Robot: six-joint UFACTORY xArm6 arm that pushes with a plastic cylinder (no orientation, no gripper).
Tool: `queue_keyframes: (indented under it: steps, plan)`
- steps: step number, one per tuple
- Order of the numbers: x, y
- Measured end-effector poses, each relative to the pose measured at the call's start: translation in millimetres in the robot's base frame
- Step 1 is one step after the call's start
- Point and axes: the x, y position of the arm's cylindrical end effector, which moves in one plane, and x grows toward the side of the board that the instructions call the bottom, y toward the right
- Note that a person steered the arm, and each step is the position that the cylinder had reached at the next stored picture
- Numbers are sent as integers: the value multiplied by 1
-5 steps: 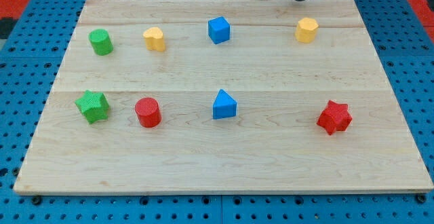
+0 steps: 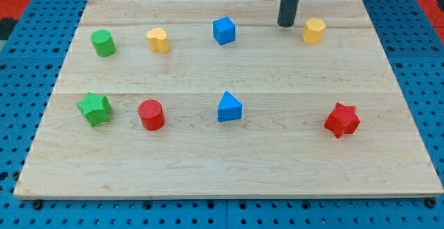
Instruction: Move the arm left to the yellow hexagon
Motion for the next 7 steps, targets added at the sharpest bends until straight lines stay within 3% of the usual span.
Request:
queue_keyframes:
  steps: [1,2,3,4,5,7]
  plan:
    - [64,10]
    - [72,10]
    - [71,10]
    - [26,-18]
    - [24,-17]
    - [24,55]
